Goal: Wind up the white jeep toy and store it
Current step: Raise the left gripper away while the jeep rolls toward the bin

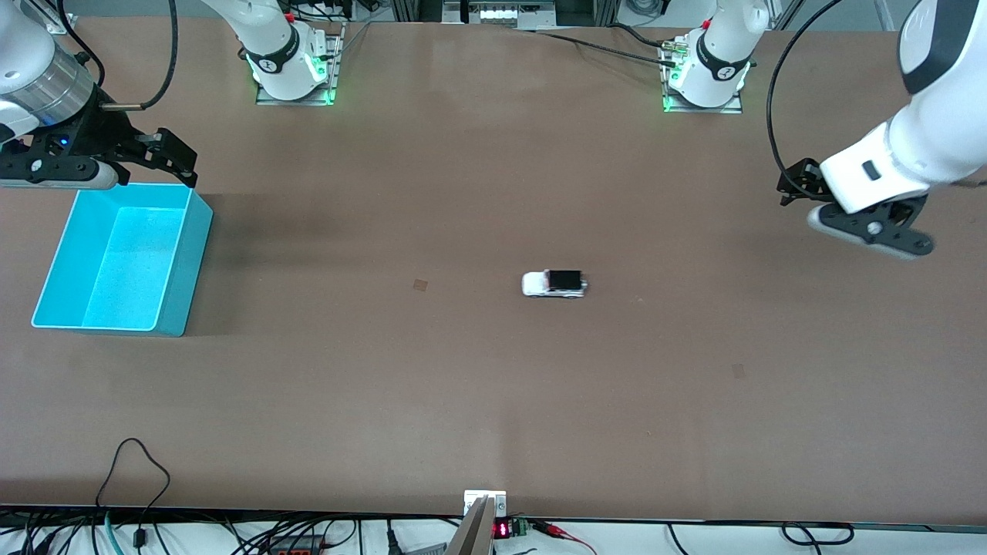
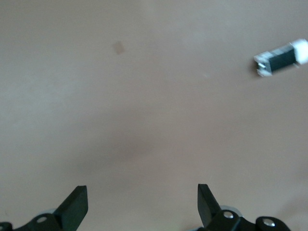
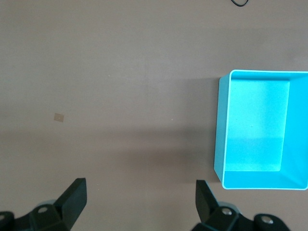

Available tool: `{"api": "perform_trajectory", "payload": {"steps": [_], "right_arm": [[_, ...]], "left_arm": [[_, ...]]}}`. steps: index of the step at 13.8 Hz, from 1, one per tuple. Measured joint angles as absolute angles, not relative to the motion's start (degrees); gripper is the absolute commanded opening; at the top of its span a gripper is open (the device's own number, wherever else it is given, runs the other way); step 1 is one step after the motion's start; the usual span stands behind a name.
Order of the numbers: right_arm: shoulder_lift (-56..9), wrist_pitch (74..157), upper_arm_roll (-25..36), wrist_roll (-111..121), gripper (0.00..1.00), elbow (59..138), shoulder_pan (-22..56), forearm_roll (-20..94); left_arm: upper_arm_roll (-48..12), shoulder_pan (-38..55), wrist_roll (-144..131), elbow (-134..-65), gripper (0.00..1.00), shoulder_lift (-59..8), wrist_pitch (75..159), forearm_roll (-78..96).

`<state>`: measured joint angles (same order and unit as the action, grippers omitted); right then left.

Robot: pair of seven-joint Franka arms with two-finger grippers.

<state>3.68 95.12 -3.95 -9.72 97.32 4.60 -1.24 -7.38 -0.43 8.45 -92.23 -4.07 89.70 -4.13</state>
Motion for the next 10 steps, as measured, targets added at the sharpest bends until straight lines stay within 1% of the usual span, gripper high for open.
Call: {"api": "perform_trajectory", "payload": {"steps": [3,5,7,10], "right_arm": [[3.7,95.1,-4.0,-9.7,1.00,97.3,4.6,-1.2],[3.7,95.1,-3.9,-9.7,1.00,97.3,4.6,-1.3],[3.7,95.1,-3.9,-9.7,1.00,97.3,4.6,-1.3],[3.7,95.1,-3.9,-9.7,1.00,97.3,4.6,-1.3]], "left_arm": [[-2.2,2.1,1.1,-93.7,1.00,-2.4,94.5,-3.1],[-0.2,2.2,0.3,-94.6,1.00,-2.1,96.1,-2.1],[-0.1,2.3,0.2,-96.2,1.00,-0.9,96.3,-1.5],[-2.6,2.9,-0.5,-97.3,1.00,1.6,94.7,-1.4]]}}
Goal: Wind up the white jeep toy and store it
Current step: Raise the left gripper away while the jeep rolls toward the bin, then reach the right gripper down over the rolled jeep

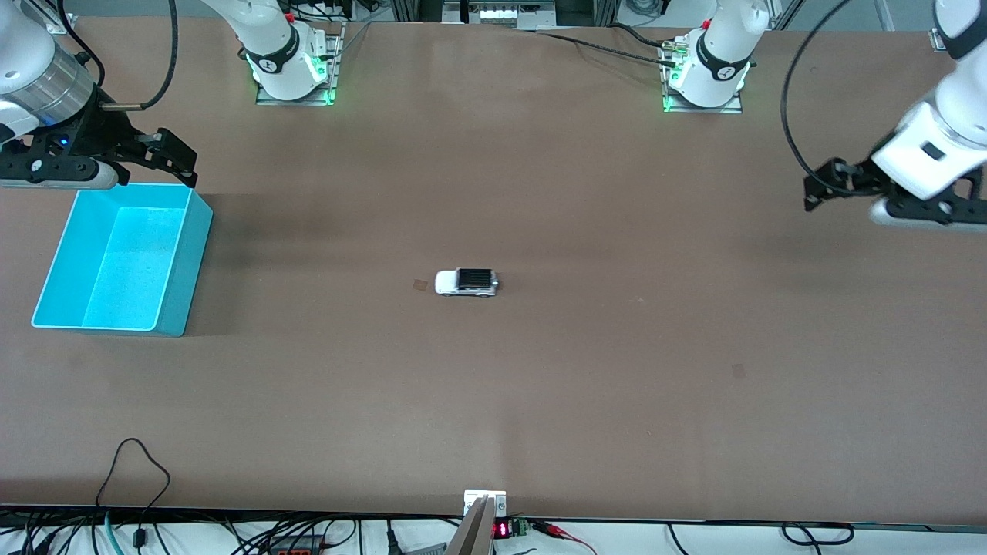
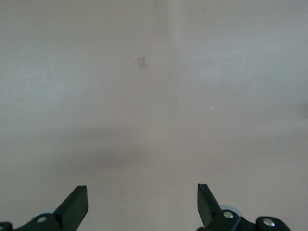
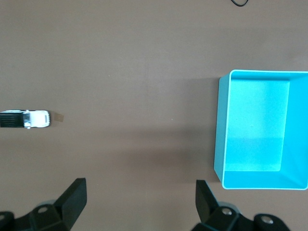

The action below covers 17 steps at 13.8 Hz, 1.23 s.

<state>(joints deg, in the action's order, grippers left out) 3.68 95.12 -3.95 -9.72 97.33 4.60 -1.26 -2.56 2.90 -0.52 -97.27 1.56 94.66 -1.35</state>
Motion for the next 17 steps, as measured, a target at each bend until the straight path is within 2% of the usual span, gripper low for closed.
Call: {"api": "perform_trajectory", "payload": {"steps": [5,9,14,17], "right_arm": [[3.3,95.1,-4.0,-9.7,1.00,97.7,4.7,-1.8],[0.6,94.6,-4.2,-9.7,1.00,98.3,6.9,-1.7],[-4.3,95.1,-5.1,-1.7,1.00,98.4,15.2,-1.6],[-9.2,99.4,-5.2,9.1,1.00,98.6,19.7,-1.4]], "left_arm": [[-3.2,3.3,-1.1,-97.3,1.00,2.2,93.5,-1.4],[-3.1,3.3,-1.1,-97.3,1.00,2.2,93.5,-1.4],[-3.1,3.3,-1.1,-97.3,1.00,2.2,93.4,-1.4],[-3.2,3.3,-1.1,-97.3,1.00,2.2,93.3,-1.4]]}}
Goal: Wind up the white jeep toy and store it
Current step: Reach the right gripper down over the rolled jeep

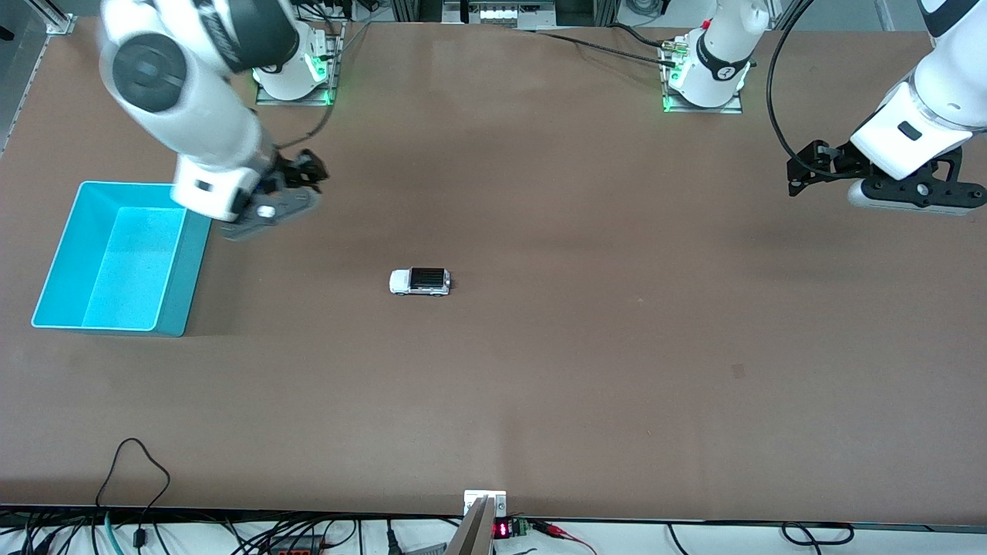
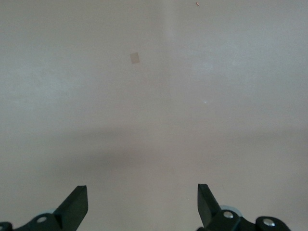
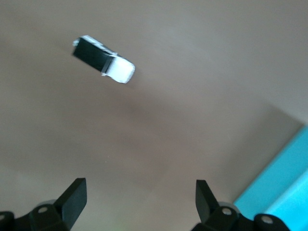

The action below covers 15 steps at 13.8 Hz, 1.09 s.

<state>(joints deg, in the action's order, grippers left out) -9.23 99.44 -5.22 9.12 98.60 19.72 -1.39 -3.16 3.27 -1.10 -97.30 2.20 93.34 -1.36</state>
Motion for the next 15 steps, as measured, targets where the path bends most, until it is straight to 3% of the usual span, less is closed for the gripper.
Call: {"api": "perform_trajectory", "payload": {"steps": [8,15], "right_arm": [[-24.4,119.2,-5.2,32.2,1.00,98.8,27.7,-0.1],[-32.9,137.8,-5.0,41.8,1.00,102.2,28.6,-0.1]], "left_arm": [[-3.2,3.3,-1.1,-97.3,1.00,2.2,93.4,-1.4],[-3.1,3.2,-1.1,-97.2,1.00,2.2,93.4,-1.4]]}}
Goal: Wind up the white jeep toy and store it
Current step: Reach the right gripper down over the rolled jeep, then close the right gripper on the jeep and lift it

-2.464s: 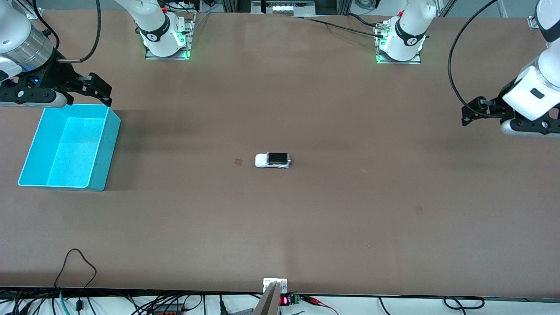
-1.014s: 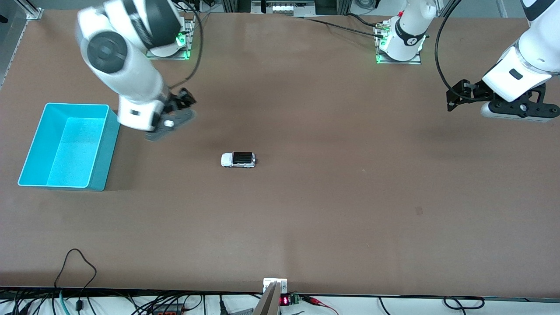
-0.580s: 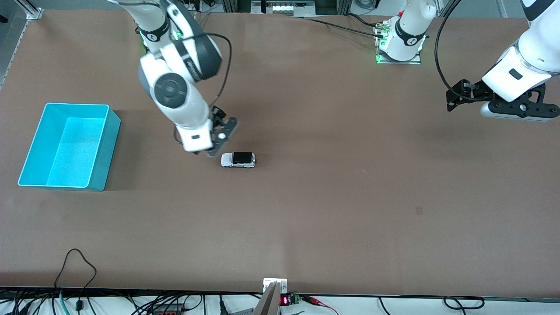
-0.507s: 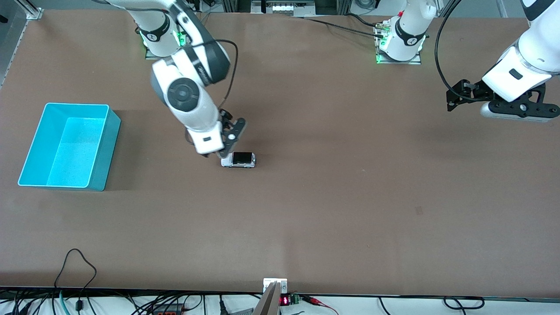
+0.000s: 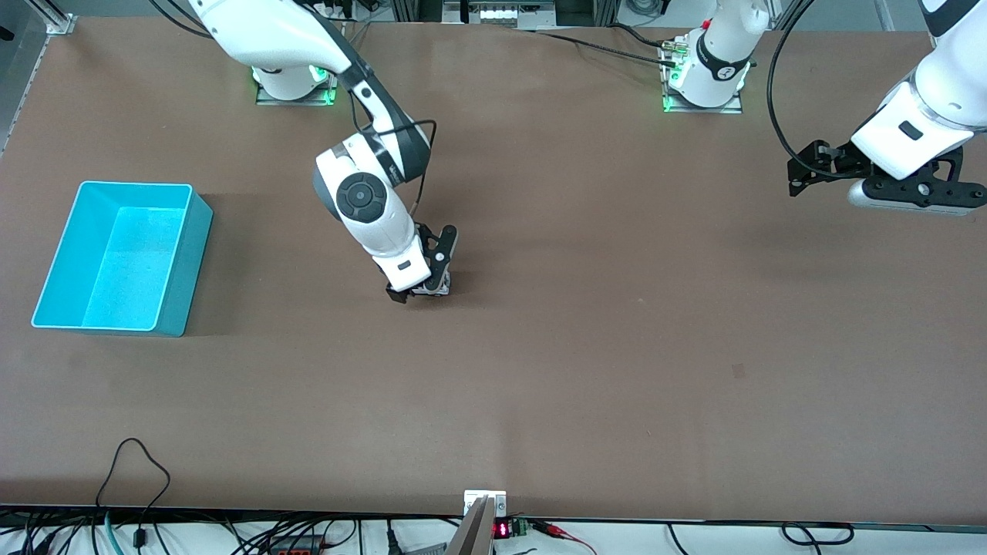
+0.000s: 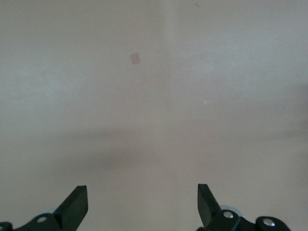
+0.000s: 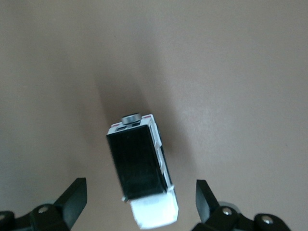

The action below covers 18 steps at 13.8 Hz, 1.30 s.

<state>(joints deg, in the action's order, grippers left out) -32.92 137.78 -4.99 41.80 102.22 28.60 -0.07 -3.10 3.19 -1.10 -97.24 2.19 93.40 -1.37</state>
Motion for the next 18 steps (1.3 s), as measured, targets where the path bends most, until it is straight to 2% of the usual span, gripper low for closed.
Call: {"api": "perform_trajectory", "payload": {"steps": [3,6,7,9,10,11,16,18], "right_arm": [[-34.1,143.6,-5.0,42.8,1.00,105.6,28.6,-0.1],[-34.2,144.7,-5.0,43.0,1.00,106.5,28.7,-0.1],[-34.2,145.1,-5.0,43.1,0.93,106.5,28.8,-0.1],[-34.4,145.5,-5.0,43.3,0.36,106.5,29.1,-0.1],[-34.4,145.6,-5.0,44.0,0.16,106.5,29.4,-0.1],[-34.4,145.7,-5.0,44.8,0.01,106.5,29.5,-0.1],[-33.8,145.6,-4.8,45.5,0.00,105.6,29.5,-0.1],[-32.6,141.6,-4.1,45.5,0.00,103.7,29.0,-0.1]], "left_arm": [[-3.1,3.2,-1.1,-97.2,1.00,2.2,93.4,-1.4],[-3.1,3.2,-1.1,-97.2,1.00,2.2,93.4,-1.4],[-3.1,3.2,-1.1,-97.2,1.00,2.2,93.4,-1.4],[-3.1,3.2,-1.1,-97.2,1.00,2.2,93.4,-1.4],[-3.1,3.2,-1.1,-97.2,1.00,2.2,93.4,-1.4],[-3.1,3.2,-1.1,-97.2,1.00,2.2,93.4,-1.4],[-3.1,3.2,-1.1,-97.2,1.00,2.2,93.4,-1.4],[-3.1,3.2,-1.1,-97.2,1.00,2.2,93.4,-1.4]]}}
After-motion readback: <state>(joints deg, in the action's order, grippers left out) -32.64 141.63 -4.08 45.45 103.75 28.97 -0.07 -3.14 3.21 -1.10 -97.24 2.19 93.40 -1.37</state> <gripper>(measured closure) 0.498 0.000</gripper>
